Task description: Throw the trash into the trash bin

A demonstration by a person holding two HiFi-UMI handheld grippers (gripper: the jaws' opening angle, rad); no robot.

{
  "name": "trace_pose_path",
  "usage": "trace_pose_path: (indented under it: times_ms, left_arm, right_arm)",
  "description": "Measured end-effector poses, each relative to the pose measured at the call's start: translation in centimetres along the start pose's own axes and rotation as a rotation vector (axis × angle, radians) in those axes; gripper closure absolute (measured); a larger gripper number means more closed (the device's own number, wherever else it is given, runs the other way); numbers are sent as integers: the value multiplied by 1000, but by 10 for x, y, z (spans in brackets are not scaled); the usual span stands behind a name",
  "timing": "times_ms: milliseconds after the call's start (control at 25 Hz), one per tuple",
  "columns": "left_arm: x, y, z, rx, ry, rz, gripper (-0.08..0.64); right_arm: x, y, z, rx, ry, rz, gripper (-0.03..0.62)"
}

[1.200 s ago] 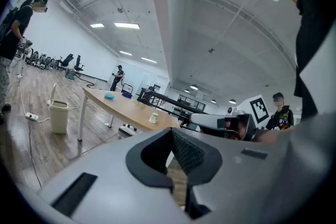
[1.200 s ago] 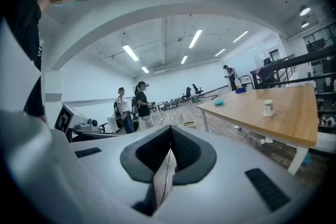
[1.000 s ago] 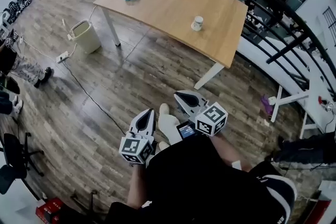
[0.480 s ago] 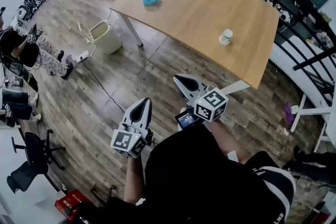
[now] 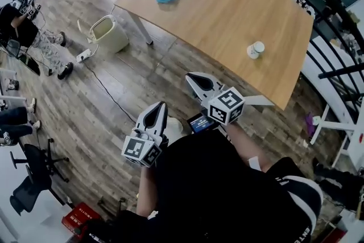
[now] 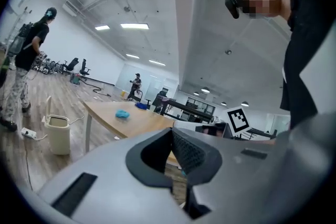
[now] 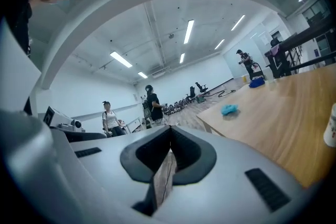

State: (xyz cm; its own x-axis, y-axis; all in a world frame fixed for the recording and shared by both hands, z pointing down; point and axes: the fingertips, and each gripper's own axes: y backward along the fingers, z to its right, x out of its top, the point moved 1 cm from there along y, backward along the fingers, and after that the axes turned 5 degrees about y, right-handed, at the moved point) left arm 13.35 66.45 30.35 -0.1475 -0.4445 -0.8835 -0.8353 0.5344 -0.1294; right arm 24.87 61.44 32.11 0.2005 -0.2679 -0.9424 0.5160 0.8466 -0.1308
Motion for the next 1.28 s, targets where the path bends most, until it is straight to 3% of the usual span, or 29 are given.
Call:
trace_pose_path:
  times_ms: [160,360,520,640,800,1080,1280]
  left_arm:
    - [24,-32,-72,11,49,-9,563]
    - [61,-89,-144,-70,76,2,563]
    - [121,-117,-187,-142,33,34,563]
    - [150,-128,-218,-196,20,49,563]
    - [158,-134,-263,-227,97,43,562]
    - [168,-175,-299,-306,114,-41,561]
    - [181,-234,-306,-342,96,-123,561]
  right_arm:
    - [10,-63,25,-32,23,-46,594]
    - [32,-122,64,-142,52,-80,594]
    - [76,-177,65,-145,163,-79,594]
    - [100,-215,76,-192,196,-66,594]
    - [97,-252,83,-240,222,-97,594]
    - [104,-292,112,-295,188,-97,594]
    - [119,-302,184,-387,59,-52,594]
